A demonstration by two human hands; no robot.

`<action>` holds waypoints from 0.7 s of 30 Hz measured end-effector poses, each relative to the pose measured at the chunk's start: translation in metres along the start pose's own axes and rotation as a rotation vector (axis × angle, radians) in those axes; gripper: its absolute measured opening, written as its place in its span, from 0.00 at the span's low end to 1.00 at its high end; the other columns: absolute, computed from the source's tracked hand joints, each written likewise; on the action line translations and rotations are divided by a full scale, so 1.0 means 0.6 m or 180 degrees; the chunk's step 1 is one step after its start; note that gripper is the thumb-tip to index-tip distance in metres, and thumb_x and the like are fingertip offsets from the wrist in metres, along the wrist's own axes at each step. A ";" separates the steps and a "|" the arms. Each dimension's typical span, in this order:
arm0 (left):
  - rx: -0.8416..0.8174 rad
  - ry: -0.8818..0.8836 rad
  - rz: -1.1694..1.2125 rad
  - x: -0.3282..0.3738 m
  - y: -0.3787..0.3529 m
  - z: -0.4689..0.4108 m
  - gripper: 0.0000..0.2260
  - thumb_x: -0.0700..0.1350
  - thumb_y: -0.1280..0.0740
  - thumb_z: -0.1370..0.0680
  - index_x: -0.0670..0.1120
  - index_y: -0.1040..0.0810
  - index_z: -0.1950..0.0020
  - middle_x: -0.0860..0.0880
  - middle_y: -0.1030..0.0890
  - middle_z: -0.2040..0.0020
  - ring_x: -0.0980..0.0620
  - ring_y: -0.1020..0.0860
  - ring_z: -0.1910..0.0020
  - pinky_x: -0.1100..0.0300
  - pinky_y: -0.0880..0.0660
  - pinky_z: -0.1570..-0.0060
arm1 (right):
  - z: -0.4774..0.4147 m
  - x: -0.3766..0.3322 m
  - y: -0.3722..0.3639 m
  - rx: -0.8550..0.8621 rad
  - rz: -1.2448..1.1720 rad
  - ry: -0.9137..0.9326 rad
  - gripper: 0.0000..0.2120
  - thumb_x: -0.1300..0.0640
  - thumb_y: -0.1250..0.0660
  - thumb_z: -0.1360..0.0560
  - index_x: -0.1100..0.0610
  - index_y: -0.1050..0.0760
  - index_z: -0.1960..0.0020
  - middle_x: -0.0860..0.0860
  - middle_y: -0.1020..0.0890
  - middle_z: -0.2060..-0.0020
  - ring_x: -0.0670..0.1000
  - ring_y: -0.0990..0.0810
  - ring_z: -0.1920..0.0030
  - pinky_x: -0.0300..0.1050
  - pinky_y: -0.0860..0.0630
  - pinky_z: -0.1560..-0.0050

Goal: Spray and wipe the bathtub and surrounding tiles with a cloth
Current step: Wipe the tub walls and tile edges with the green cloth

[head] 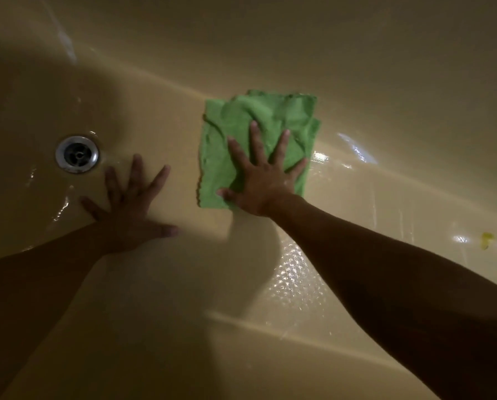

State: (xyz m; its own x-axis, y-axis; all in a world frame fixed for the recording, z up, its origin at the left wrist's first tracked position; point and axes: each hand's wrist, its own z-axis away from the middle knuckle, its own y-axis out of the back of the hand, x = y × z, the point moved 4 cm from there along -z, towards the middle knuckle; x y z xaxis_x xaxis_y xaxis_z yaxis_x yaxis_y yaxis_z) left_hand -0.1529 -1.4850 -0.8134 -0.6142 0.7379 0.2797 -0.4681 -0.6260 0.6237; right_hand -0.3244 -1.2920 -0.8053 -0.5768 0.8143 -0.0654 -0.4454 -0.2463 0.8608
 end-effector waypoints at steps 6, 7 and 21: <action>0.0036 -0.0175 0.0132 -0.019 0.006 0.007 0.53 0.67 0.24 0.33 0.77 0.67 0.28 0.69 0.79 0.28 0.47 0.77 0.24 0.21 0.64 0.34 | 0.062 -0.072 -0.047 -0.0188 0.0423 0.0797 0.49 0.21 0.43 0.31 0.35 0.67 0.21 0.45 0.75 0.23 0.67 0.79 0.28 0.87 0.63 0.40; 0.0035 -0.0163 0.0131 -0.025 0.006 0.008 0.53 0.67 0.25 0.33 0.77 0.67 0.28 0.69 0.79 0.28 0.47 0.77 0.24 0.21 0.64 0.34 | 0.081 -0.069 -0.055 -0.0235 0.0457 0.0906 0.49 0.21 0.43 0.31 0.35 0.67 0.22 0.45 0.75 0.23 0.66 0.79 0.27 0.87 0.64 0.39; -0.0138 0.0292 -0.0011 -0.110 0.023 0.032 0.54 0.78 0.37 0.41 0.75 0.71 0.27 0.68 0.80 0.28 0.45 0.73 0.22 0.20 0.59 0.33 | 0.181 0.152 -0.045 -0.0693 0.0317 0.0231 0.53 0.21 0.40 0.33 0.32 0.72 0.24 0.40 0.76 0.25 0.61 0.74 0.23 0.84 0.56 0.32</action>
State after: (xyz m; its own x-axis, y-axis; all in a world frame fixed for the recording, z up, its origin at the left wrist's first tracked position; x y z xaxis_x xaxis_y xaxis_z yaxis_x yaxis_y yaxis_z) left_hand -0.1069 -1.5375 -0.8091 -0.6672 0.7152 0.2084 -0.4961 -0.6353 0.5919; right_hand -0.2906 -1.1542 -0.7798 -0.6693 0.7425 -0.0286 -0.5164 -0.4371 0.7363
